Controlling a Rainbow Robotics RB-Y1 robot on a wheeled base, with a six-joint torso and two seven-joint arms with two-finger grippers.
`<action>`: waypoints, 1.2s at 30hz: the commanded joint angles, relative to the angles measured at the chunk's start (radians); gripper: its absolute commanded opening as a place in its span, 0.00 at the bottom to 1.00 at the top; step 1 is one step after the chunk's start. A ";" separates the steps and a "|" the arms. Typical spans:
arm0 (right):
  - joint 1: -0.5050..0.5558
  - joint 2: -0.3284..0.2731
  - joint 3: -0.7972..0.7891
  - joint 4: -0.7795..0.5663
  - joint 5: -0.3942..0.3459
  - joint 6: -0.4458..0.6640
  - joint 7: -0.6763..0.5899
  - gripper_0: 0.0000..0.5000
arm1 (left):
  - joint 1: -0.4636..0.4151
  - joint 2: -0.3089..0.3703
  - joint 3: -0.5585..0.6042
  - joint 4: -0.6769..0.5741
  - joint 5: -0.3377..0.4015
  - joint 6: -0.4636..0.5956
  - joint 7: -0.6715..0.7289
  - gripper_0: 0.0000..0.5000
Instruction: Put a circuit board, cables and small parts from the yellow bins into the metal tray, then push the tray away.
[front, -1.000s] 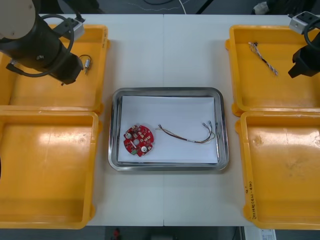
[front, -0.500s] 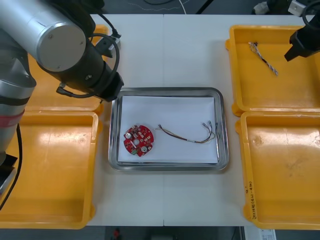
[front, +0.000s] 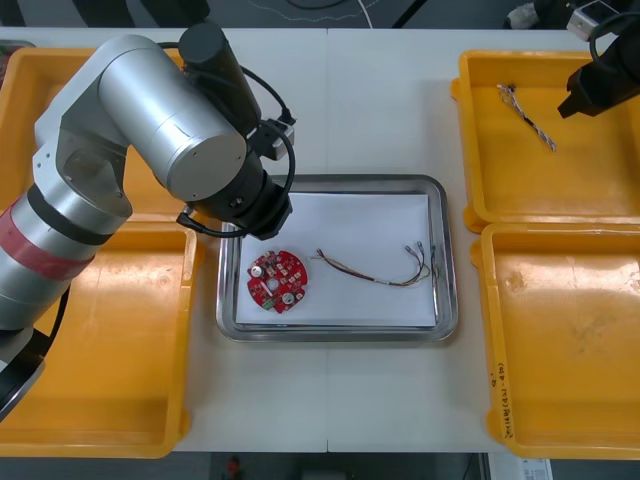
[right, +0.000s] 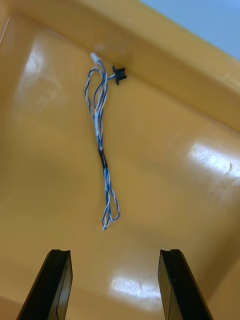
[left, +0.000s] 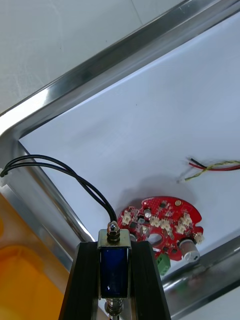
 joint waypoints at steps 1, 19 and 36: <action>-0.064 -0.002 0.009 0.026 -0.023 -0.083 0.032 1.00 | -0.029 -0.015 -0.029 0.043 -0.001 -0.073 0.069 0.00; -0.024 0.077 -0.018 0.189 -0.088 -0.416 0.041 1.00 | -0.060 -0.015 -0.184 0.214 -0.047 -0.263 0.057 0.01; 0.057 0.096 -0.018 0.189 -0.143 -0.523 0.052 1.00 | -0.066 -0.015 -0.184 0.221 -0.051 -0.274 0.045 1.00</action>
